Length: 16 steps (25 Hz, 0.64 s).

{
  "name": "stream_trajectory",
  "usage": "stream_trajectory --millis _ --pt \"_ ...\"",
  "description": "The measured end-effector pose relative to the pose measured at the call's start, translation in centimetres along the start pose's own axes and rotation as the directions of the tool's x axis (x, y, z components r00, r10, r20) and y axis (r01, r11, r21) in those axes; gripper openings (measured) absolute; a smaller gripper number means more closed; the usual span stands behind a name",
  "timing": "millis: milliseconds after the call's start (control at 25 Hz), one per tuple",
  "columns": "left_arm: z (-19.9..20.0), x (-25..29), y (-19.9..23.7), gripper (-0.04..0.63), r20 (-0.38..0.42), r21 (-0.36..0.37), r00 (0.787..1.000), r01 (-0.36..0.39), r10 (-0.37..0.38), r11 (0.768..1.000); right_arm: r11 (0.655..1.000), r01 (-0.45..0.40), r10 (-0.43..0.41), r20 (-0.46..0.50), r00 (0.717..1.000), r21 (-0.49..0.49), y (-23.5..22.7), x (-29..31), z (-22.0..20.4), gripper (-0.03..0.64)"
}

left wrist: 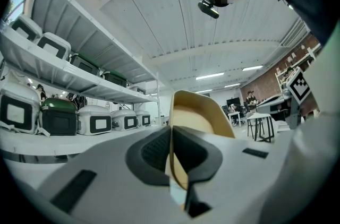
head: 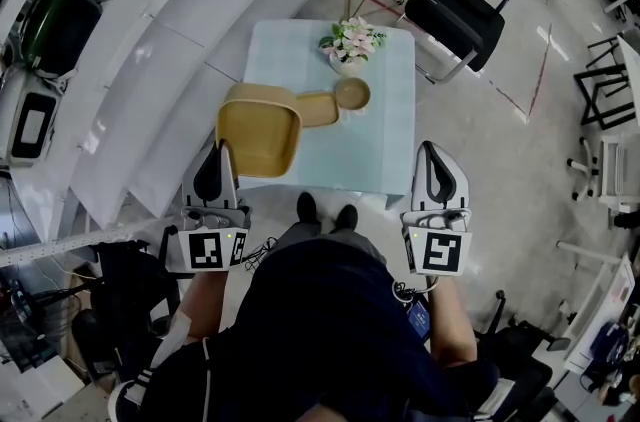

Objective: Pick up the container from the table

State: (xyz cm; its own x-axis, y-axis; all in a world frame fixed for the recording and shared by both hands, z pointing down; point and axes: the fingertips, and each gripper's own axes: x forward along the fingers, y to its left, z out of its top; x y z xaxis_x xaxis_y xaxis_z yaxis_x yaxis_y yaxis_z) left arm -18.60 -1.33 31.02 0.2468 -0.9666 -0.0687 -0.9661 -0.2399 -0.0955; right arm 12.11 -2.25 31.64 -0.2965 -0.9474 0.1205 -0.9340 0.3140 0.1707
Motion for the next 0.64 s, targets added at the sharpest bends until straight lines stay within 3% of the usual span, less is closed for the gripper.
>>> stream_trajectory --millis 160,280,640 --pt "-0.25 -0.06 0.00 0.009 -0.004 -0.004 1.000 0.000 0.000 1.000 1.000 -0.002 0.001 -0.047 0.999 -0.010 -0.10 -0.09 -0.63 -0.003" --pt "-0.31 -0.27 -0.03 0.009 -0.006 -0.003 1.000 -0.002 0.002 1.000 1.000 0.001 -0.001 0.002 1.000 0.000 -0.09 0.06 -0.16 -0.003" --pt "-0.39 -0.36 -0.05 0.009 -0.007 -0.005 1.000 -0.008 0.008 1.000 1.000 0.001 -0.001 -0.001 1.000 -0.002 -0.18 0.30 -0.29 -0.003"
